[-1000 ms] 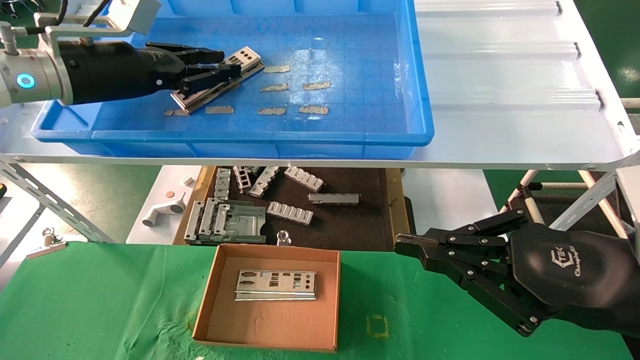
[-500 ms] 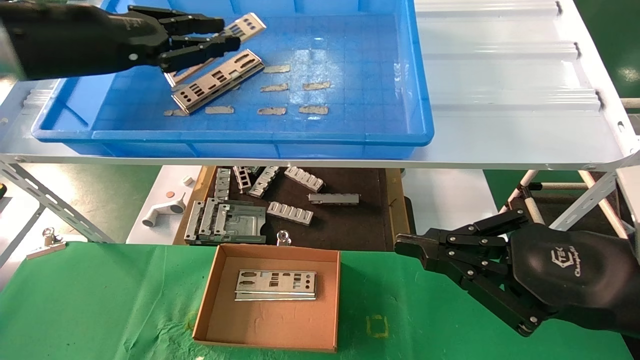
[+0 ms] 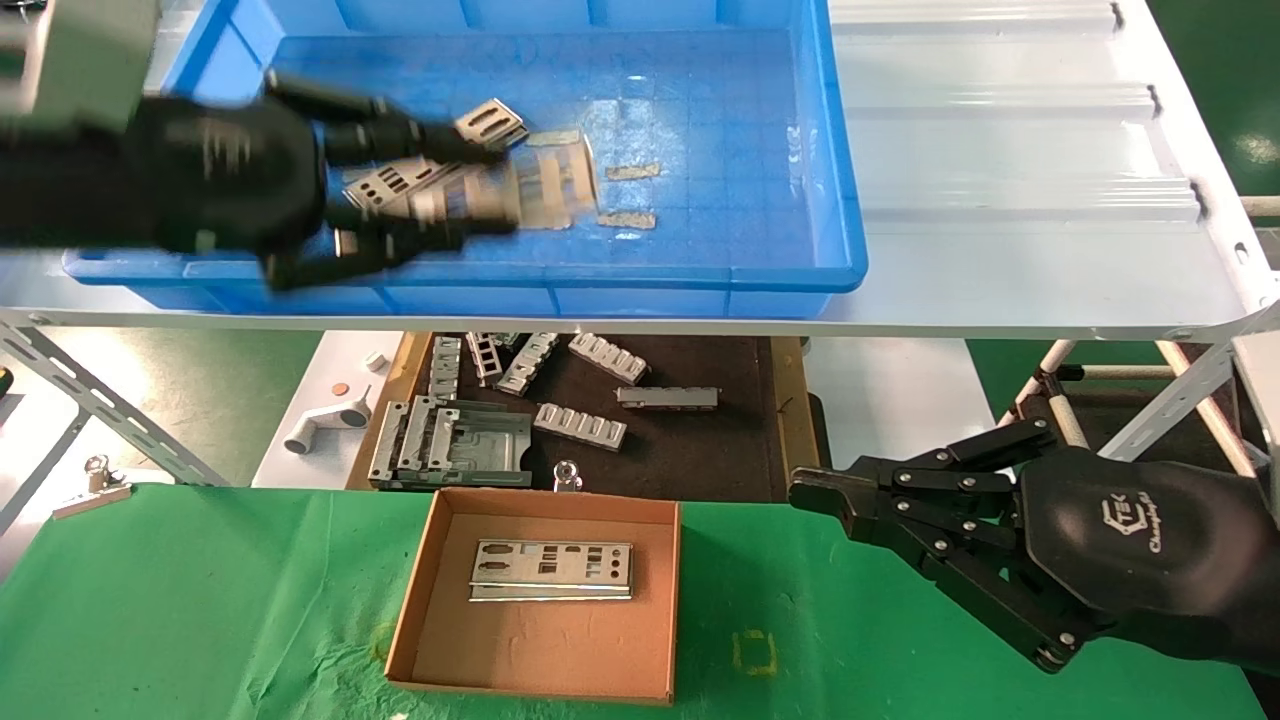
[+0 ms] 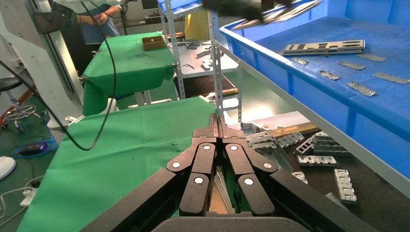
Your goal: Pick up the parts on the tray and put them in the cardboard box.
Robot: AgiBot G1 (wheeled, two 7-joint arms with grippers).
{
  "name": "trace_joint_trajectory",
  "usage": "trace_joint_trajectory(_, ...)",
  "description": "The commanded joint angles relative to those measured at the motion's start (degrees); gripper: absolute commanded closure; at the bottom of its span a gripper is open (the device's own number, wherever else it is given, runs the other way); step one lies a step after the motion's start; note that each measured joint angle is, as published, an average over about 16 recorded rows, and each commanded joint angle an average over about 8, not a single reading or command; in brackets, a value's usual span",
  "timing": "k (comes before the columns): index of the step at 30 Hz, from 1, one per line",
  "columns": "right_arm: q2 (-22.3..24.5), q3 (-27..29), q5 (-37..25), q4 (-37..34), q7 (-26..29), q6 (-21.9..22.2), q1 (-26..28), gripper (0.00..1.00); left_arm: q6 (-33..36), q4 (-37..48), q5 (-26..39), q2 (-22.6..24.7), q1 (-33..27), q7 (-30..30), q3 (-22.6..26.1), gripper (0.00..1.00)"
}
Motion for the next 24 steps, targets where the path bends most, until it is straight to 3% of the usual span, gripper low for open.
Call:
trace_joint_trajectory(1, 0.0, 0.0, 0.0, 0.0, 0.0, 0.0, 0.0, 1.0, 0.0, -7.8, -4.5, -2.7, 2.8, -1.8, 2.1, 1.0)
trace_joint_trajectory(5, 0.0, 0.0, 0.0, 0.0, 0.0, 0.0, 0.0, 1.0, -0.8, -16.9, -8.4, -6.8, 6.5, -3.5, 7.5, 1.0)
trace_joint_trajectory(9, 0.0, 0.0, 0.0, 0.0, 0.0, 0.0, 0.0, 1.0, -3.5, -20.0, -6.7, -7.6, 10.0, -3.4, 11.7, 1.0)
trace_joint_trajectory(17, 0.0, 0.0, 0.0, 0.0, 0.0, 0.0, 0.0, 1.0, -15.6, -20.6, 2.5, -2.8, 18.7, -0.3, 16.8, 1.0)
trace_joint_trajectory(24, 0.0, 0.0, 0.0, 0.0, 0.0, 0.0, 0.0, 1.0, -24.4, -18.8, 8.3, 1.4, 22.6, 3.5, 18.8, 1.0)
